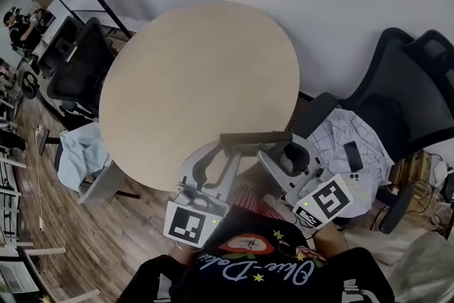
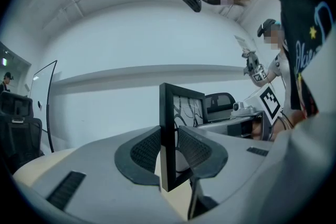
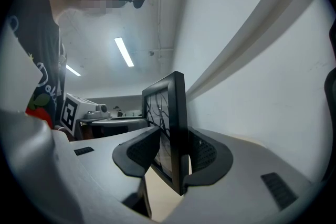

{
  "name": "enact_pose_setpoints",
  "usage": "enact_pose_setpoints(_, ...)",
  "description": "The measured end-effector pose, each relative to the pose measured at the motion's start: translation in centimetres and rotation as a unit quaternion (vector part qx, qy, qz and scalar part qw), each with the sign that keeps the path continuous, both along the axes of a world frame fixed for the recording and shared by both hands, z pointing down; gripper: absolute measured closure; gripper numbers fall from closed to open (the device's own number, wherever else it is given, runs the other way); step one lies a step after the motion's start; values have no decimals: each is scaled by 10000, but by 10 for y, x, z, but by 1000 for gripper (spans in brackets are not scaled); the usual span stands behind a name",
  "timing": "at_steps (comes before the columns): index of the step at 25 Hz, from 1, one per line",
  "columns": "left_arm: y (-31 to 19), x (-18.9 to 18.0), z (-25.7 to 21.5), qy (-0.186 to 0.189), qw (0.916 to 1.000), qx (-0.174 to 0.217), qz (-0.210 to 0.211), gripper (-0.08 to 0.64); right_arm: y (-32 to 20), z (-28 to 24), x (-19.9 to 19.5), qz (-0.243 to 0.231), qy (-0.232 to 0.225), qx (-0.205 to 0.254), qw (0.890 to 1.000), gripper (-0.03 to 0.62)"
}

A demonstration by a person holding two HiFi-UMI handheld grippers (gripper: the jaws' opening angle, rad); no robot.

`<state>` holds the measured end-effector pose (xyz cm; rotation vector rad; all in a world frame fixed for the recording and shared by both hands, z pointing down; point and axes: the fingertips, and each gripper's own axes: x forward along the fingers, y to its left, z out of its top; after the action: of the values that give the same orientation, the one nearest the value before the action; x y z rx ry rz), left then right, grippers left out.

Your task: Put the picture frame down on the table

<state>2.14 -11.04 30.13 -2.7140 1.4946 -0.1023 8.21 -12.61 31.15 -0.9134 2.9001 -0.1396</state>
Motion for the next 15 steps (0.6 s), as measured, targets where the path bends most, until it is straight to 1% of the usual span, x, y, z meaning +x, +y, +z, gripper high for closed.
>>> enact_pose_setpoints(4, -1, 3, -3, -37, 10000, 7, -36, 471, -1, -2, 3, -6, -40, 25, 10000, 465)
enact_pose_setpoints(8, -2, 11, 1, -182, 9998, -2, 27, 471, -2, 0, 11, 14, -64, 2, 10000, 465)
enact_pose_setpoints(11, -6, 17, 1, -148, 9998, 57, 97, 471, -6, 0, 17, 68, -10, 45, 10000, 465)
enact_pose_setpoints(15, -10, 17, 4, -147, 9998, 31, 124, 471, -9, 4, 17, 104, -7, 2, 9999, 465)
